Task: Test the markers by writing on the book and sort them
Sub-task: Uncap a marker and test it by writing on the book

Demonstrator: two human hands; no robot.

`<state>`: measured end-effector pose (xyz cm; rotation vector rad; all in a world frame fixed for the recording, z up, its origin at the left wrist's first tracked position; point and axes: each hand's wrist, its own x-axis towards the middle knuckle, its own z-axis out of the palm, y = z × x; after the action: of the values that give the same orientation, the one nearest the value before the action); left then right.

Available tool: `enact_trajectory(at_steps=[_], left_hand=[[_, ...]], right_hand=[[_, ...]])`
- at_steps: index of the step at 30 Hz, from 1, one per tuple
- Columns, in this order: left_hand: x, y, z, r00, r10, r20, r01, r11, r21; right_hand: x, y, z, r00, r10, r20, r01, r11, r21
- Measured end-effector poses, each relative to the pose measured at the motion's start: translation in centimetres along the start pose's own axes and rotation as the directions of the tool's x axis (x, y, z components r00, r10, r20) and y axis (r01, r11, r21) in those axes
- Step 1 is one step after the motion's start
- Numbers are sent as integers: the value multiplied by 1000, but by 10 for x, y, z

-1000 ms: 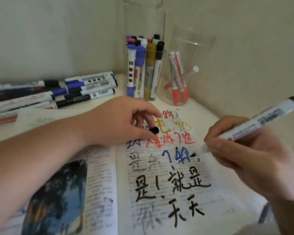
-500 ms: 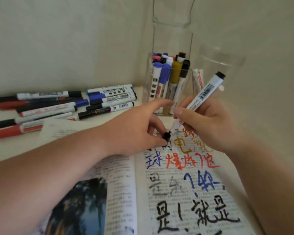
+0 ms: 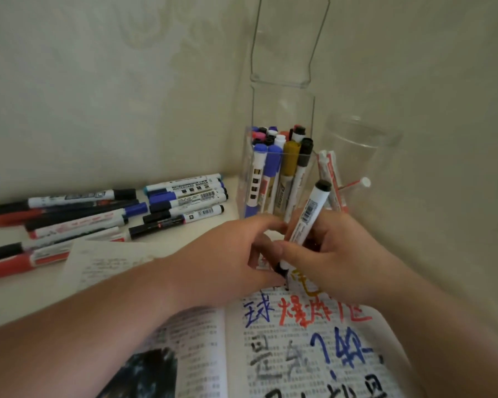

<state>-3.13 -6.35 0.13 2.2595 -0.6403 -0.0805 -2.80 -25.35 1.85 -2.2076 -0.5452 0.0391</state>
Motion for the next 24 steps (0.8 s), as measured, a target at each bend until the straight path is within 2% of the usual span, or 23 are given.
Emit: enact_trajectory(at_steps=[3,7,12,17,20,24], left_hand=[[1,-1,0,1000,-23,-1,23,998,51],[3,-3,3,1000,-14,-23,14,1000,6],[3,-7,3,999,-26,-35,25,1000,-2],[3,-6,3,1000,5,-29,-4,999,35],[1,-6,1,999,18,-39,-15,998,61],[0,-3,-2,998,-3,-69,9,995,97]], right_hand=[[1,3,-1,1000,28,14,-28,1000,-15],[0,4,0,997,72,9,-71,997,-42],[2,1,3,998,49,31,-44,991,-129],[0,3,4,1000,24,21,-22,994,-106],[-6,6,7,997,-15,-76,9,998,-68],[-8,2,2,919,-91,-382,158,976,147]])
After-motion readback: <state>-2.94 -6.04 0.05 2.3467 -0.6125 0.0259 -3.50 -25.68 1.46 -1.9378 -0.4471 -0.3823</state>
